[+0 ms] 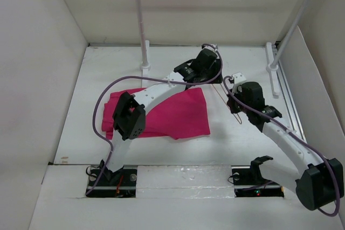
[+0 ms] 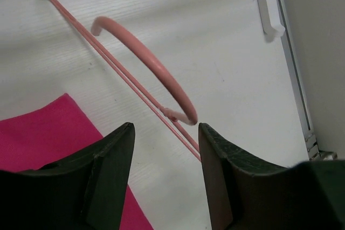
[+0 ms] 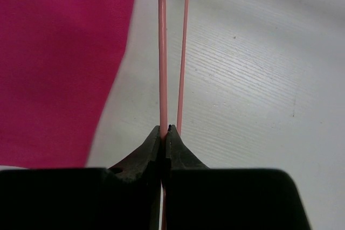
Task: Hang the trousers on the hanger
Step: Place trousers on hanger
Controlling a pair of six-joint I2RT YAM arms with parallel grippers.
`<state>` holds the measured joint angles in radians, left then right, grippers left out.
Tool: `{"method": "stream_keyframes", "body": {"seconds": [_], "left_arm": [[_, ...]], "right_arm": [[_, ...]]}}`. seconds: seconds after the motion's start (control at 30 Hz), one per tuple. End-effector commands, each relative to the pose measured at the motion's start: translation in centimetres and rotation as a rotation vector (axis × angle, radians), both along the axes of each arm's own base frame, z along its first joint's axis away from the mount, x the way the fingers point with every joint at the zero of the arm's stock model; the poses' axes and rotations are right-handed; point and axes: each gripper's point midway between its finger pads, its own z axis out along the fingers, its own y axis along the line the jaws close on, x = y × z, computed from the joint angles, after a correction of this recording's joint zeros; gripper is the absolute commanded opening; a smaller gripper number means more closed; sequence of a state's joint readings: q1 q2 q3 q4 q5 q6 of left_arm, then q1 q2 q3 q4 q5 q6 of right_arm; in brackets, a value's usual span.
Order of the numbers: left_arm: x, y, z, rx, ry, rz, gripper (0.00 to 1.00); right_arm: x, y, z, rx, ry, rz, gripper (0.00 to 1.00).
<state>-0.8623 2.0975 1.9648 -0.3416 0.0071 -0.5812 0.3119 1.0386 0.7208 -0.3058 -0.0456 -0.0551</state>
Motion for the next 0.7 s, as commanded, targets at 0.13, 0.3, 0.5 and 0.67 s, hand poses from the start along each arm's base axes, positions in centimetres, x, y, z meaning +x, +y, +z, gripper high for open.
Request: {"method": "stream_keyframes", "body": {"seconds": [0.13, 0.3, 0.5, 0.67], "left_arm": [[1.6, 0.2, 1.0, -0.008, -0.066, 0.056, 0.4], [1.1, 0.7, -1.6, 0.024, -0.027, 0.058, 0.36], [0.9, 1.4, -2.5, 0.041, -0.02, 0.079, 0.06], [-1.2, 2.5, -3.3, 0.011, 0.031, 0.07, 0.0]], "right_arm": [[-1.1, 0.9, -0.3, -0.036, -0.006, -0.032, 0.0], [-2.4, 2.1, -1.0, -0.019, 0.012, -0.043, 0.0], [-3.0, 3.2, -1.7, -0.048, 0.046, -0.052, 0.0], [-3.9, 2.8, -2.4, -0.069, 0.088, -0.06, 0.34]]}}
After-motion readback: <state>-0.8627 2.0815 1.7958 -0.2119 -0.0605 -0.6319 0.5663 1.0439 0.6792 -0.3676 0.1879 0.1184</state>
